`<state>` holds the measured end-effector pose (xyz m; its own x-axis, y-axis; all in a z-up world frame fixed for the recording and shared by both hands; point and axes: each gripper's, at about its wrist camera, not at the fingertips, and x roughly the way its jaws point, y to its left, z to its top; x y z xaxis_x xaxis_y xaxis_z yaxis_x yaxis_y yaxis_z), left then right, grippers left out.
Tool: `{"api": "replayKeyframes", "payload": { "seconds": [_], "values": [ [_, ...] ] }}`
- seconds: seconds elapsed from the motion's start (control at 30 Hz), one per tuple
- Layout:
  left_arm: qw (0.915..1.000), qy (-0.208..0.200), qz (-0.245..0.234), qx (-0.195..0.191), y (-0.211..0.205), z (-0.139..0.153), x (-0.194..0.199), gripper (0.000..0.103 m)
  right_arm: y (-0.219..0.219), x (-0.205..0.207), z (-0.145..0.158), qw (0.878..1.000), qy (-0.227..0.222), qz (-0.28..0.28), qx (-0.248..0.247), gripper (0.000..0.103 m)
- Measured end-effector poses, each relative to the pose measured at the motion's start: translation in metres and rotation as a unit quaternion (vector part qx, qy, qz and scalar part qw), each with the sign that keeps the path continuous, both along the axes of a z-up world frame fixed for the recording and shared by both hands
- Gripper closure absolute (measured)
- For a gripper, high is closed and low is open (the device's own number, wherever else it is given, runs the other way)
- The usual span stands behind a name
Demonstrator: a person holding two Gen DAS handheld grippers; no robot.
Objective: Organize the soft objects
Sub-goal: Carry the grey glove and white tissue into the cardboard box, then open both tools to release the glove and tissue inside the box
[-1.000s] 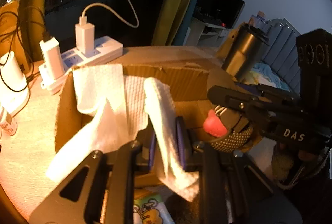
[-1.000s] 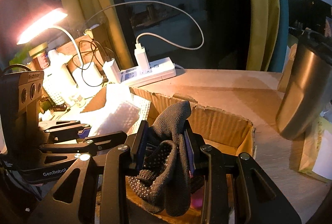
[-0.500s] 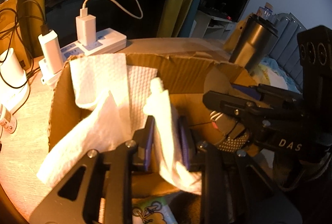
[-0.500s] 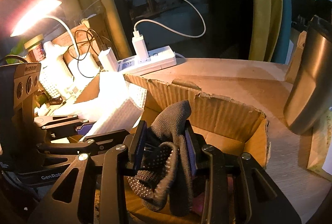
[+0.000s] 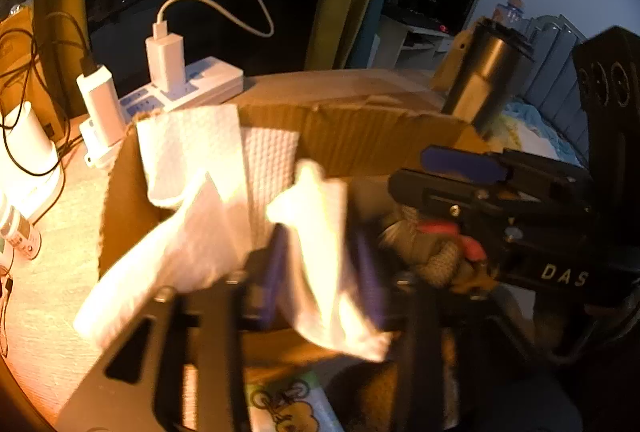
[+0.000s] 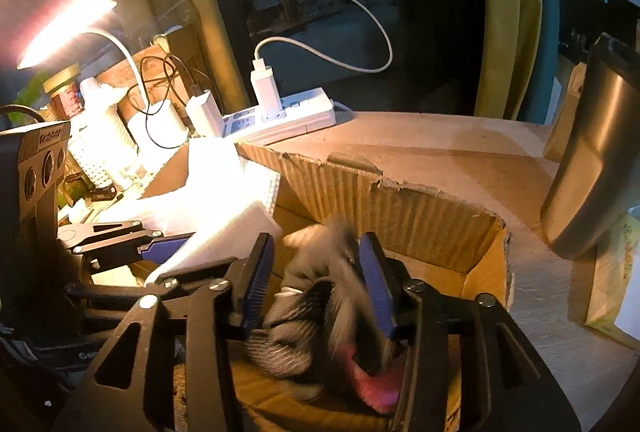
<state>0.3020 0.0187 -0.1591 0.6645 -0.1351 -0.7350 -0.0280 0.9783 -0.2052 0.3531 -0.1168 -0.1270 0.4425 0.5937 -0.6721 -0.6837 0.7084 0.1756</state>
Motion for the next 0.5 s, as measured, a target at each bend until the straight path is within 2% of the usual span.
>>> {"api": "replayKeyframes", "payload": {
  "seconds": [0.03, 0.5],
  "values": [
    [1.0, -0.001, -0.002, 0.0, 0.0, 0.001, -0.001, 0.039, -0.001, -0.001, 0.001, 1.0, -0.002, 0.001, -0.001, 0.055],
    [0.9994, -0.034, 0.006, 0.003, 0.002, 0.029, -0.024, 0.038, -0.015, -0.024, 0.032, 0.999, -0.035, -0.012, 0.003, 0.054]
  ]
}}
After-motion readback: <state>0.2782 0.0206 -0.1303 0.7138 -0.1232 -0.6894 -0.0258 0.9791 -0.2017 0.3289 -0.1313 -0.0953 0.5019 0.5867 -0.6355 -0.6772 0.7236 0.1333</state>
